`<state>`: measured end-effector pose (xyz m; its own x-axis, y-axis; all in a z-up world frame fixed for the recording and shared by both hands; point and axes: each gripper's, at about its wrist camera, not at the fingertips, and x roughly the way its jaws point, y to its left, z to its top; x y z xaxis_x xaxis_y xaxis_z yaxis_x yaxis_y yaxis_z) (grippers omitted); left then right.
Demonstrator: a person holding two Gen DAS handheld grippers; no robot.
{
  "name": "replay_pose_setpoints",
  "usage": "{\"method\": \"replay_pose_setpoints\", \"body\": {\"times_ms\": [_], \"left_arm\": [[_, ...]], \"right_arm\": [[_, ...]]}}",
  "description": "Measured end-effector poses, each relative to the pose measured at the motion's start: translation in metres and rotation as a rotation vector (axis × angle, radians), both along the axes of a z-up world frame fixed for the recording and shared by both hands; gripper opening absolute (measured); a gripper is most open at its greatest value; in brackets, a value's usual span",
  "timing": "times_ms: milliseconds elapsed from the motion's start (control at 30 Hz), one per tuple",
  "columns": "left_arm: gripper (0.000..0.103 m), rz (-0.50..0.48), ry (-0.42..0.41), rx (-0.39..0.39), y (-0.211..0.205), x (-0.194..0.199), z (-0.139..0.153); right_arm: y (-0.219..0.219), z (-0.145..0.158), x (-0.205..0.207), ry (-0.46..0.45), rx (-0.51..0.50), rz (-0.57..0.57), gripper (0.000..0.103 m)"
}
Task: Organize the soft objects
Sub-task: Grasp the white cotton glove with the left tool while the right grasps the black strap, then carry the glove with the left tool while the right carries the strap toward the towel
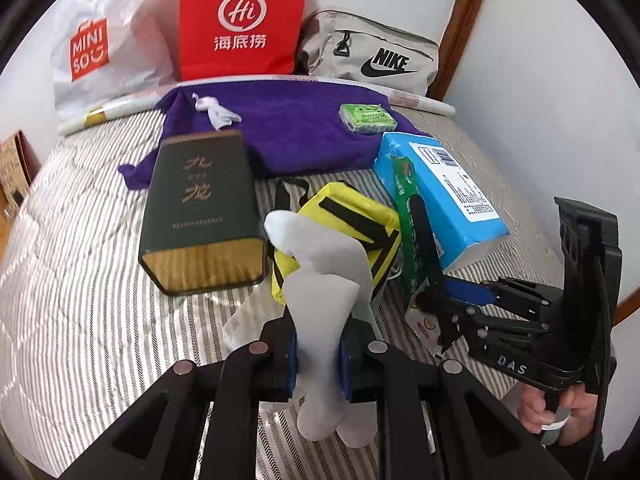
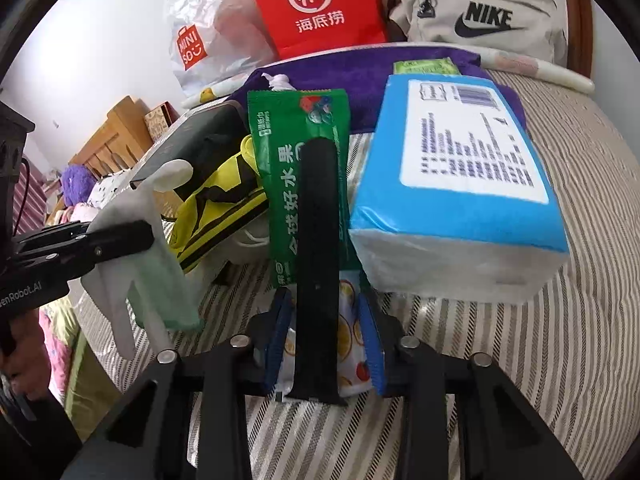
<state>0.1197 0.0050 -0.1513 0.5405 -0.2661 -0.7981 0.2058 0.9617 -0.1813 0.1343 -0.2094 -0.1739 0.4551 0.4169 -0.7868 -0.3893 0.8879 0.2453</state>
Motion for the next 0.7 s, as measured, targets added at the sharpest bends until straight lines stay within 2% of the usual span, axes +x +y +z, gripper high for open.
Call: {"method": "replay_pose_setpoints", "body": {"times_ms": [33, 133, 367, 400, 433, 500, 700], "left_arm": [[0.015, 0.003, 0.001, -0.002, 0.001, 0.0, -0.001], [0.015, 0.017, 0.003, -0.005, 0.006, -0.002, -0.003], [0.015, 0.055, -0.006, -0.035, 0.024, -0.006, -0.001], [0.015, 0.062, -0.008, -0.036, 0.027, -0.008, 0.0], [0.015, 0.066, -0.009, -0.035, 0.029, -0.009, 0.001], [0.015, 0.082, -0.007, -0.03, 0.035, -0.01, 0.0], [0.016, 0.113, 0.015, -0.036, 0.044, -0.014, -0.008]], "right_arm": [[0.002, 0.002, -0.002, -0.012, -0.01, 0.006, 0.02], [0.001, 0.014, -0.01, -0.06, -0.021, 0.016, 0.019], [-0.004, 0.031, -0.025, -0.081, -0.049, 0.037, 0.016], [-0.005, 0.033, -0.028, -0.085, -0.055, 0.036, 0.013], [-0.007, 0.035, -0.032, -0.087, -0.057, 0.039, 0.005], [-0.014, 0.039, -0.04, -0.078, -0.058, 0.044, 0.005], [-0.037, 0.021, -0.049, -0.037, -0.128, -0.008, 0.005]]}}
